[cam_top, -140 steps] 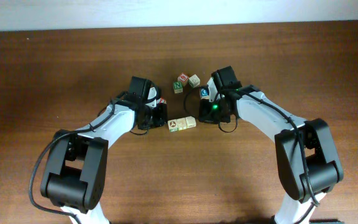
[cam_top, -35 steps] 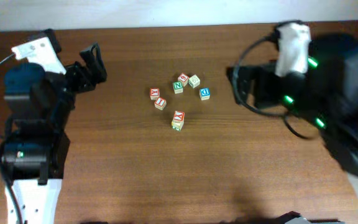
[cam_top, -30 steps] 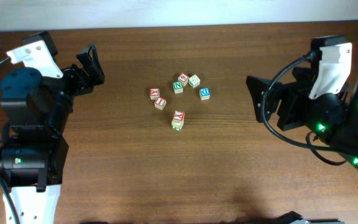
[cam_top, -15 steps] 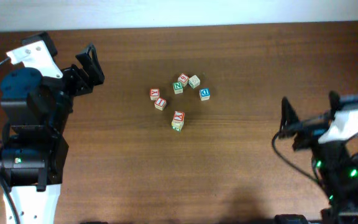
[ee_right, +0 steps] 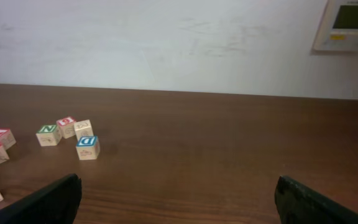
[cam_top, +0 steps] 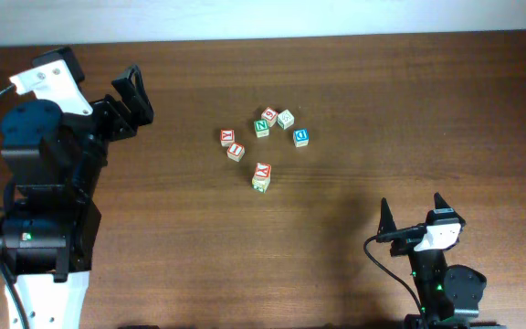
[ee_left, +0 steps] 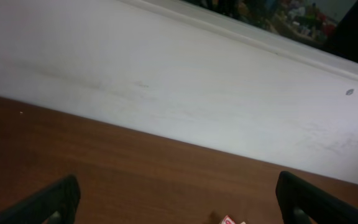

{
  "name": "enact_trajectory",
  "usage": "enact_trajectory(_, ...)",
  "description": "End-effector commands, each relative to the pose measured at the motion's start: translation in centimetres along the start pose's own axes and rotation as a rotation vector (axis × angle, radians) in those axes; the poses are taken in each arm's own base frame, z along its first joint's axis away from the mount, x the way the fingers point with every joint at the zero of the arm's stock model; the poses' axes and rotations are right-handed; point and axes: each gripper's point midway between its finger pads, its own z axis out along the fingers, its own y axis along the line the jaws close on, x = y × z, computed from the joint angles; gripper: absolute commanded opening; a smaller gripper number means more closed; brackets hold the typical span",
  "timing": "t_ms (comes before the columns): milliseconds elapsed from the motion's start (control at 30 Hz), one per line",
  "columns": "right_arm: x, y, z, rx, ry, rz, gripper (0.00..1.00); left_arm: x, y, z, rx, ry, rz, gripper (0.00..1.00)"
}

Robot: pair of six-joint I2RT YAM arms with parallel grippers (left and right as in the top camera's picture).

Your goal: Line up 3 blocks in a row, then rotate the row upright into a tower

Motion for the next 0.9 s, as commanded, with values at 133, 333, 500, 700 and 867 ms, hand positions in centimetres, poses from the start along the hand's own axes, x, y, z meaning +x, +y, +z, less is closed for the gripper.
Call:
enact_trajectory(133, 0.3, -0.5, 0.0, 0.027, 0.002, 0.0, 0.99, -0.5, 0.2, -0.3, -0.008, -0.016, 0.008, 0.99)
enact_trajectory(333, 0.3, -0.5, 0.0, 0.027, 0.002, 0.0, 0.99, 0.1, 0.3, -0.3, -0.016, 0.005, 0.008, 0.99)
enact_trajectory(500, 0.3, -0.5, 0.0, 0.027, 0.002, 0.001, 0.99, 6.8, 3.5, -3.4, -0.109, 0.12, 0.019, 0.99)
enact_trajectory(700, 0.3, -0.5, 0.0, 0.027, 0.002, 0.0, 0.98, 17.0, 6.7, -6.0, -0.047, -0.03, 0.402, 0.99)
enact_trajectory(867, 0.3, -0.5, 0.0, 0.027, 0.002, 0.001, 0.99, 23.0, 8.8, -5.8, -0.059, -0.177, 0.577, 0.99)
